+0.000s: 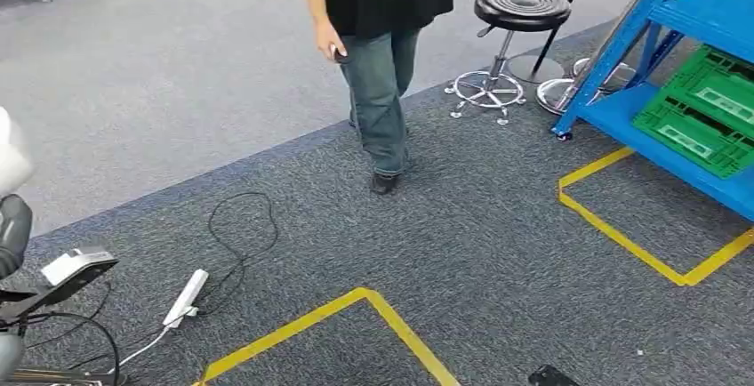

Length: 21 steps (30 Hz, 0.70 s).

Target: Take the parts from the cabinet and place them on the table.

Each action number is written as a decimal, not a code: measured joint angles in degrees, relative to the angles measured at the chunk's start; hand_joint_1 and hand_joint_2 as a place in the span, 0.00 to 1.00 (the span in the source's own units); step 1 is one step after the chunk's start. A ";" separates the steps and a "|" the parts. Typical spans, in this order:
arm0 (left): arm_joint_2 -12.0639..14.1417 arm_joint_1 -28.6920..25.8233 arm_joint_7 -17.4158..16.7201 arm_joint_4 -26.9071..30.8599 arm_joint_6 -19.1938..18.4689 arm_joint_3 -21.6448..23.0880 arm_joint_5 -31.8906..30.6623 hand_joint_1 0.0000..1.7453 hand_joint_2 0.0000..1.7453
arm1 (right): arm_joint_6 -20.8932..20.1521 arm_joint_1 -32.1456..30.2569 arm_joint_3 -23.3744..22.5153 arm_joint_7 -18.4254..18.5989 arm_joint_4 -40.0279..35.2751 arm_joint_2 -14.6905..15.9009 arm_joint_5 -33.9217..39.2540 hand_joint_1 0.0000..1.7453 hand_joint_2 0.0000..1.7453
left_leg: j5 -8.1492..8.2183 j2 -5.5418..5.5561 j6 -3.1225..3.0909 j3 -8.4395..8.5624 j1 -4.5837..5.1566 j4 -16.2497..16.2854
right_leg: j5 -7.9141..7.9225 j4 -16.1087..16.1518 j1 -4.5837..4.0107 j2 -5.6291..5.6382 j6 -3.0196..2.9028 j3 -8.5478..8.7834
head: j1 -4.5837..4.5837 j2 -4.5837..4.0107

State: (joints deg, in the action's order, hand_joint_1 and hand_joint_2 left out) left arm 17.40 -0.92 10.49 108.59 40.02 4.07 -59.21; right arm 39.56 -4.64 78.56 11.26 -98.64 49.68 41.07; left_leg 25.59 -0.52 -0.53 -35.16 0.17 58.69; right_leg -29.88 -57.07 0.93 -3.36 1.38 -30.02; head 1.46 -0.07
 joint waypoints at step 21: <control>-0.06 -3.59 -2.06 1.92 -0.02 0.70 -1.40 1.00 1.00 | 0.33 -12.49 -11.17 -7.15 3.23 -4.86 12.99 0.00 0.00 | 0.20 -0.17 -0.42 0.51 -0.01 0.05 | -0.09 0.33 0.05 0.14 1.04 -0.21 | -0.02 0.00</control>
State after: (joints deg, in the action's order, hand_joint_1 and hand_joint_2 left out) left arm 17.33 -4.51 8.43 110.51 40.00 4.77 -60.61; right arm 39.89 -17.13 67.39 4.11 -95.41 44.83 54.06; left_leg 25.78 -0.68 -0.95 -34.65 0.16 58.74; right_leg -29.97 -56.74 0.98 -3.21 2.42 -30.23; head 1.44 -0.07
